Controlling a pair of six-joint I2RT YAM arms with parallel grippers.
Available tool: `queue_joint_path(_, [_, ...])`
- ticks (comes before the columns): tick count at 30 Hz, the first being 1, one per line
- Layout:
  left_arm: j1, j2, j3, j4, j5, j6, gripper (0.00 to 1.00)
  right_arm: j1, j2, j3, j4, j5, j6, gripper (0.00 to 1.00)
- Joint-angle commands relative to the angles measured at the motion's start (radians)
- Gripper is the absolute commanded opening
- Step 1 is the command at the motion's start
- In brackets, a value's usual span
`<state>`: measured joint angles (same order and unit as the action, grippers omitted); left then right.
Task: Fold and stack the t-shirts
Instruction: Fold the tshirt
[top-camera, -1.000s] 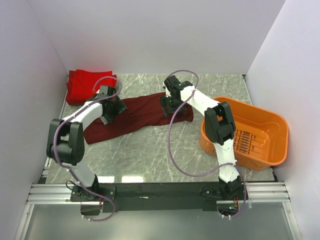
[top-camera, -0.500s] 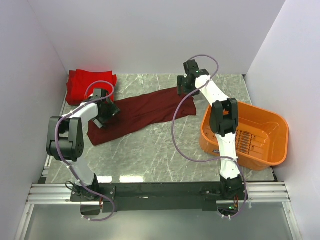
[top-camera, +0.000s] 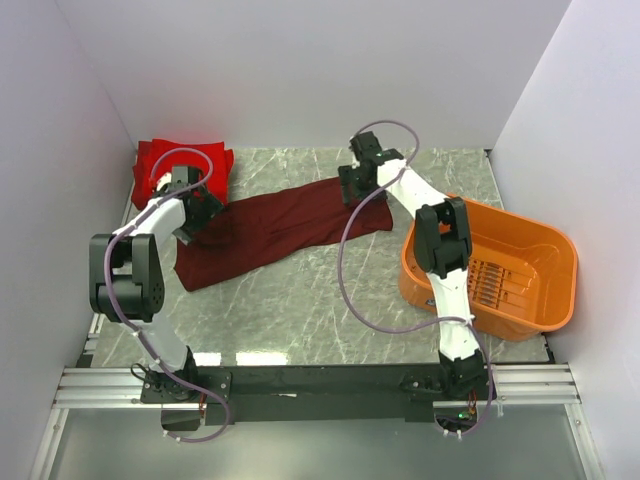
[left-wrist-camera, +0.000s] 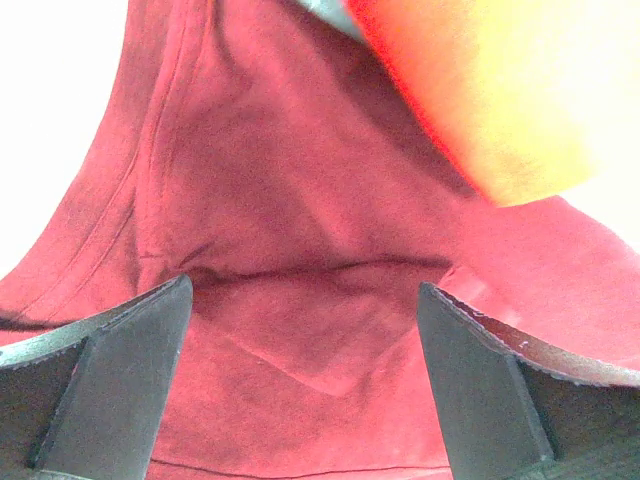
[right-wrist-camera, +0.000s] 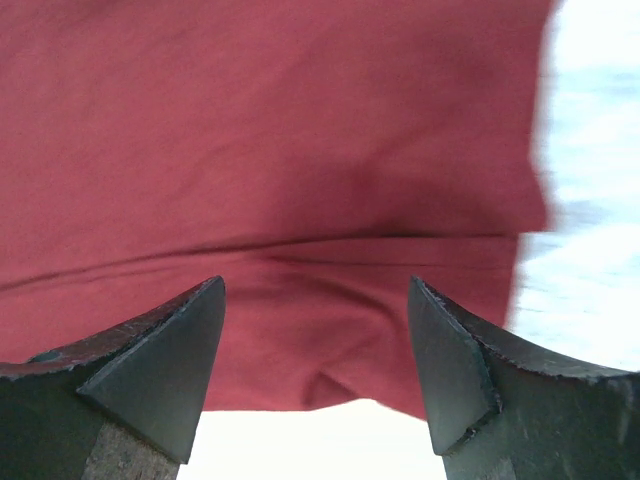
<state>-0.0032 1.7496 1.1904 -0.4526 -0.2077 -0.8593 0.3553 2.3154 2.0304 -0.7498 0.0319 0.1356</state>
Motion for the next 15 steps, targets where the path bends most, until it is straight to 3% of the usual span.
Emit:
queue_joint_path(1, [0.000, -0.013, 0.041, 0.006, -0.032, -0.007, 0.99, 0.051, -0.067, -0.025, 0.052, -0.075, -0.013, 0.80])
queue_joint_path(7, [0.000, -0.025, 0.035, 0.002, -0.003, -0.032, 0.99, 0.090, -0.067, -0.076, 0.061, -0.093, -0.007, 0.80])
queue_joint_path(11, [-0.026, -0.055, -0.023, 0.103, 0.189, 0.008, 1.00, 0.088, -0.106, -0.145, 0.096, -0.089, 0.009, 0.80])
queue_joint_path(15, [-0.107, -0.041, -0.005, 0.036, 0.169, 0.005, 0.99, 0.082, -0.105, -0.188, 0.095, -0.109, 0.039, 0.80])
